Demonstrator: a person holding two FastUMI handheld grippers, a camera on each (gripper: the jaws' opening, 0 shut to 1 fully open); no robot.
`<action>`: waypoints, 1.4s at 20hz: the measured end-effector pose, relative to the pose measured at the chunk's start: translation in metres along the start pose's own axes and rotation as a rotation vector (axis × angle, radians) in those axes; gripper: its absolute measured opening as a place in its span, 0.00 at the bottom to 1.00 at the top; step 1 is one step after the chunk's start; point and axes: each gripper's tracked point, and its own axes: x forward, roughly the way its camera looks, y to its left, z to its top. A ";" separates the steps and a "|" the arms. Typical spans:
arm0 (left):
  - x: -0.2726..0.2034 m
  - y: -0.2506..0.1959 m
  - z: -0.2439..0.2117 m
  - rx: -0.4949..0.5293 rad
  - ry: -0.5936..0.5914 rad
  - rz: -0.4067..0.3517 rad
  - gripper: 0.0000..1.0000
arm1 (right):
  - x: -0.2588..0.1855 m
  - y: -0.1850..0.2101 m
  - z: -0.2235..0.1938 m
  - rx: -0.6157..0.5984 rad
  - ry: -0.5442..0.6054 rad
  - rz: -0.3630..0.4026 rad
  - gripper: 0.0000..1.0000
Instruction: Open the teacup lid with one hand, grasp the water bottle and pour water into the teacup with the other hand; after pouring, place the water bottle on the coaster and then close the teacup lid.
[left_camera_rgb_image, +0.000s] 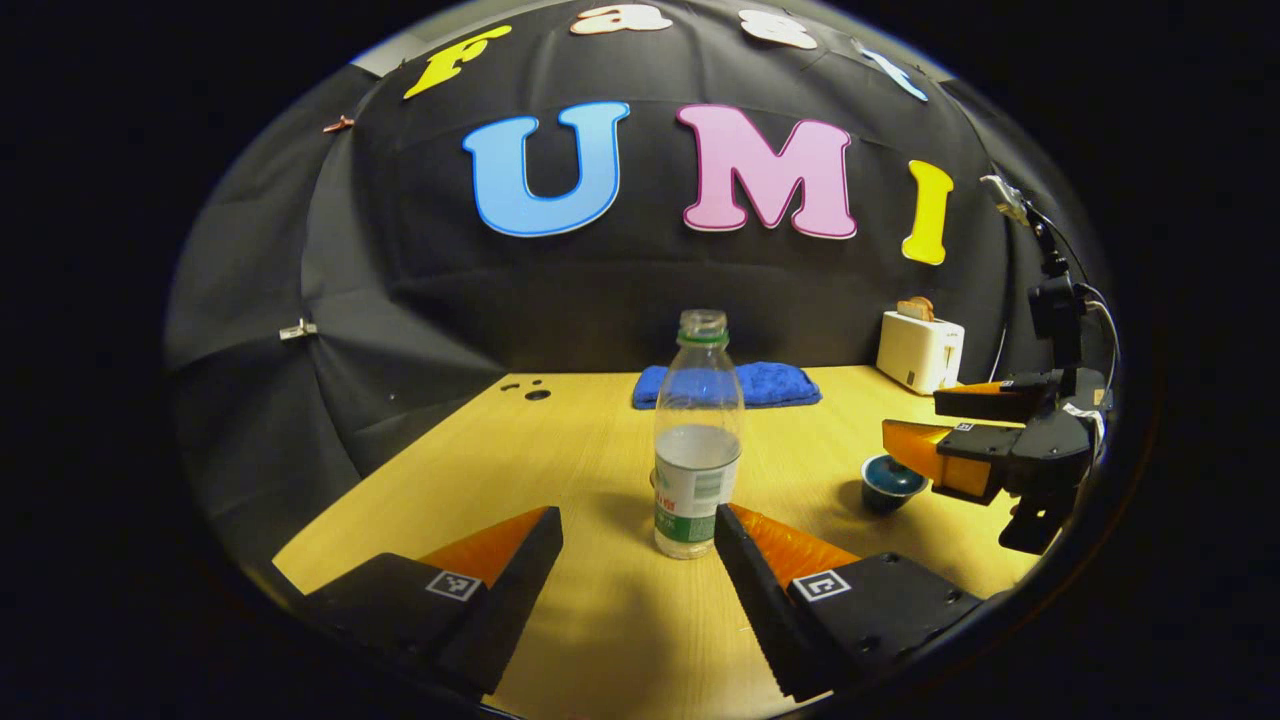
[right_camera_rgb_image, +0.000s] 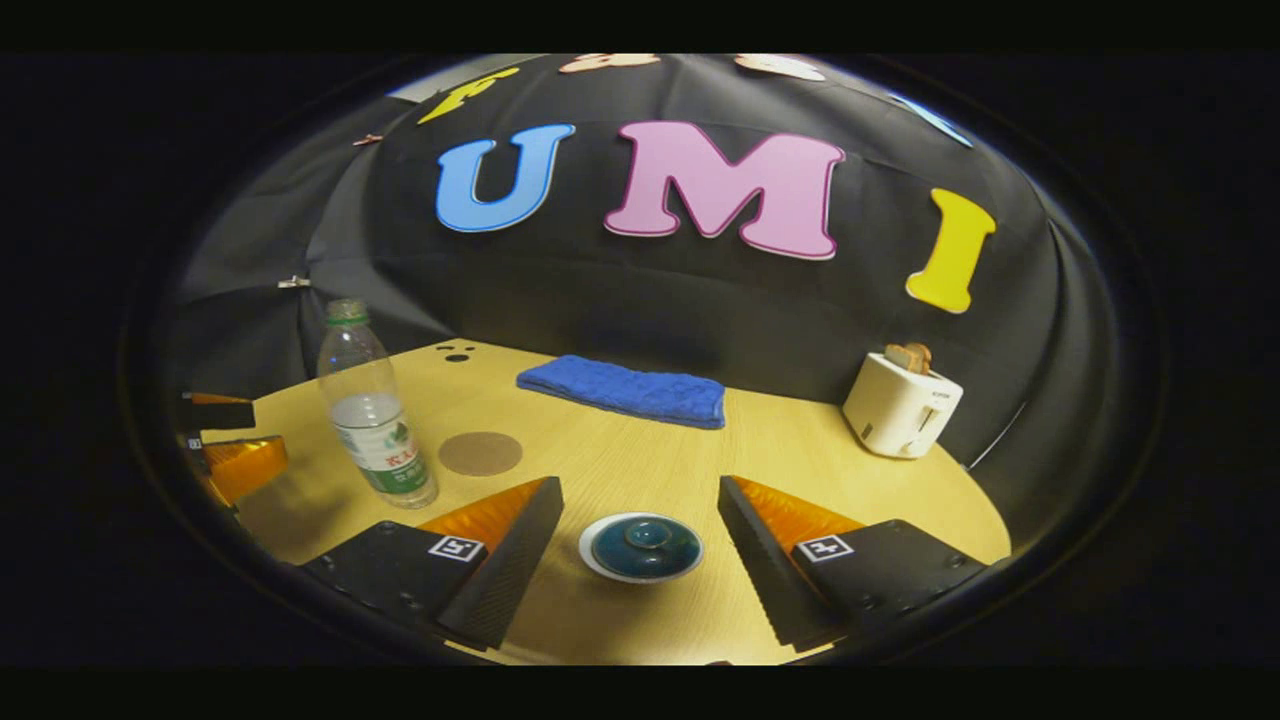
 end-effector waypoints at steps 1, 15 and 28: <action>0.001 0.002 -0.005 -0.018 0.008 0.004 0.97 | 0.006 -0.001 -0.007 0.011 0.010 0.002 0.97; 0.006 0.008 -0.026 -0.099 0.051 0.027 0.97 | 0.030 -0.001 -0.038 -0.005 0.070 0.010 0.66; 0.018 0.008 -0.024 -0.182 0.047 0.057 0.96 | 0.032 0.008 -0.035 -0.026 0.067 0.035 0.39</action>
